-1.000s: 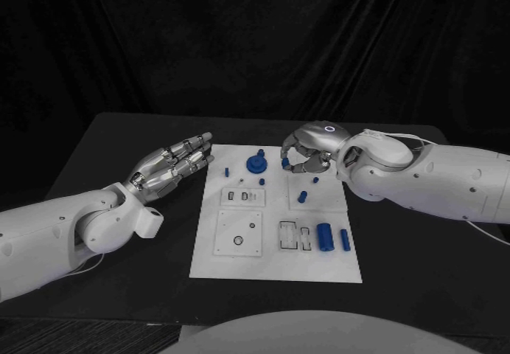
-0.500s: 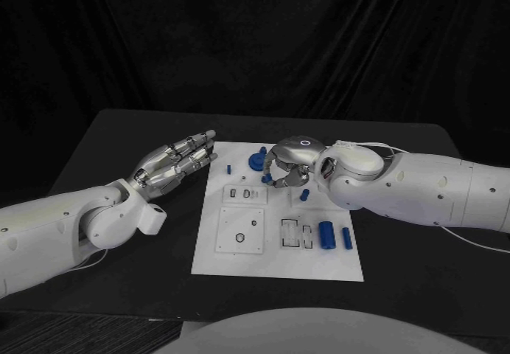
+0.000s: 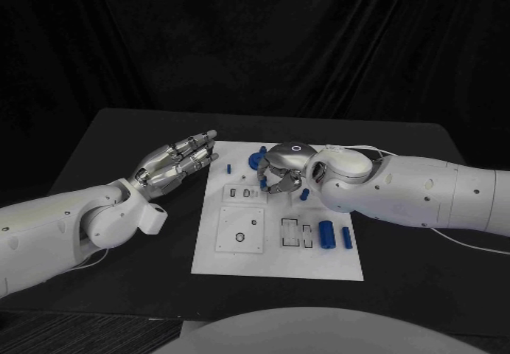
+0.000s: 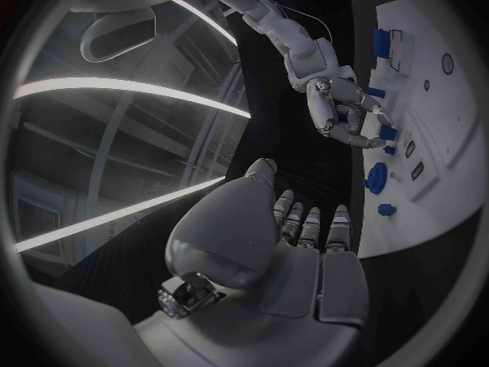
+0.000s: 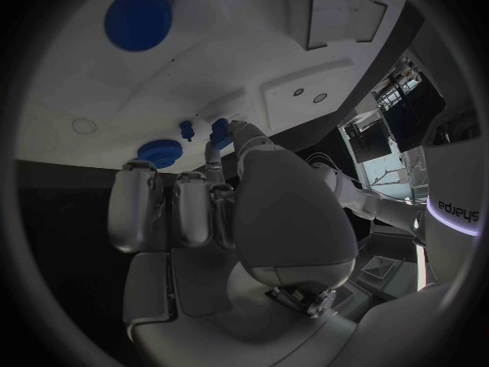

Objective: Assemble the parts on the task board

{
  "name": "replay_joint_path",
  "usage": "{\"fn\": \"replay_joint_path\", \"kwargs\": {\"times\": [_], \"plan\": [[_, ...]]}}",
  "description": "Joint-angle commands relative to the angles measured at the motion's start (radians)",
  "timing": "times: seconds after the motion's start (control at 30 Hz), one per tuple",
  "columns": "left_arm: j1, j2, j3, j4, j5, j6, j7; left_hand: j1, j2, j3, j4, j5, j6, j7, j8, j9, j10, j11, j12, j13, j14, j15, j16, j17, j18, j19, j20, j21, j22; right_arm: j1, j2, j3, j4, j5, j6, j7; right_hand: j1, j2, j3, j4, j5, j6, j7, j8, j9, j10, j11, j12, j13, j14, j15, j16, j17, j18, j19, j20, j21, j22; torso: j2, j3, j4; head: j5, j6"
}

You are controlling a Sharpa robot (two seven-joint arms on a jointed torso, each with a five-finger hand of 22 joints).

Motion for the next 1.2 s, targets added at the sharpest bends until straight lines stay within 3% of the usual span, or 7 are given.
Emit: {"fn": "replay_joint_path", "kwargs": {"times": [0.03,0.53,0.7,0.9,1.0,1.2], "plan": [[0.0,0.003,0.001,0.005,0.001,0.013,0.005,0.009,-0.003,0.006,-0.002,0.004,0.002,0.003,0.003,0.001,-0.004,0.005,0.002,-0.001,-0.001,0.006,0.003,0.001,0.019,-0.002,0.007,0.005,0.001,-0.003,0.005,0.001,-0.002,-0.006,0.027,-0.021,-0.009,0.007,0.0,-0.007,-0.008,0.001,0.009,0.003,0.007,0.105,0.01,0.004,0.263,0.06,0.007,-0.007,0.003,0.011,-0.001,0.009,-0.003,0.141,0.001,0.0001,-0.0002,-0.001,0.001],[0.0,0.007,0.001,0.003,0.001,0.016,0.003,0.011,-0.004,0.008,-0.005,0.008,0.004,0.005,0.004,0.001,-0.004,0.005,0.002,-0.001,-0.001,0.005,0.003,0.001,0.019,-0.002,0.007,0.005,0.001,-0.005,0.017,0.001,-0.006,-0.006,0.052,-0.029,-0.026,0.006,-0.002,-0.009,-0.025,-0.015,0.016,-0.007,0.005,0.105,0.016,0.004,0.263,0.059,0.013,-0.01,-0.004,0.013,-0.002,0.016,-0.01,0.139,0.0,-0.0014,-0.0002,0.001,-0.001],[0.0,0.009,0.001,0.005,0.001,0.019,0.003,0.012,-0.004,0.009,-0.006,0.009,0.003,0.005,0.003,0.001,-0.004,0.005,0.001,-0.001,-0.001,0.005,0.003,0.001,0.019,-0.002,0.007,0.005,0.001,-0.006,0.021,0.001,-0.009,-0.006,0.059,-0.028,-0.045,0.002,-0.009,-0.012,-0.073,-0.044,0.022,-0.024,0.001,0.105,0.019,0.004,0.263,0.059,0.017,-0.013,-0.009,0.014,-0.001,0.022,-0.015,0.138,-0.001,-0.0008,-0.0005,0.0,-0.002],[0.0,0.011,0.001,0.006,0.001,0.023,0.001,0.012,-0.004,0.01,-0.007,0.01,0.001,0.005,0.003,0.001,-0.004,0.005,0.0,-0.001,-0.001,0.005,0.003,0.001,0.019,-0.002,0.007,0.005,0.001,-0.007,0.024,0.001,-0.014,-0.006,0.07,-0.031,-0.05,-0.001,-0.009,-0.018,-0.087,-0.07,0.027,-0.04,-0.007,0.105,0.019,0.004,0.263,0.059,0.017,-0.014,-0.012,0.014,-0.001,0.023,-0.018,0.137,-0.001,-0.0001,-0.0002,0.0,-0.003],[0.0,0.012,0.001,0.005,0.001,0.024,0.0,0.012,-0.004,0.011,-0.008,0.01,0.0,0.005,0.002,0.001,-0.005,0.006,0.0,-0.001,-0.001,0.005,0.002,0.001,0.019,-0.002,0.007,0.005,0.001,-0.008,0.025,0.001,-0.015,-0.006,0.074,-0.032,-0.059,-0.002,-0.013,-0.023,-0.13,-0.109,0.032,-0.063,-0.019,0.105,0.015,0.004,0.263,0.059,0.014,-0.013,-0.014,0.015,0.0,0.021,-0.02,0.137,-0.001,0.0004,-0.0007,-0.001,-0.004],[0.0,0.012,0.001,0.004,0.001,0.026,-0.002,0.013,-0.004,0.012,-0.009,0.01,-0.004,0.005,0.001,0.0,-0.005,0.006,-0.002,-0.002,-0.001,0.005,0.001,0.001,0.019,-0.003,0.007,0.005,0.001,-0.008,0.027,0.001,-0.017,-0.006,0.08,-0.034,-0.065,-0.005,-0.018,-0.031,-0.171,-0.158,0.033,-0.091,-0.04,0.105,0.013,0.004,0.263,0.058,0.012,-0.013,-0.017,0.014,0.001,0.019,-0.023,0.138,-0.001,0.0003,-0.0002,-0.002,-0.004]]}}
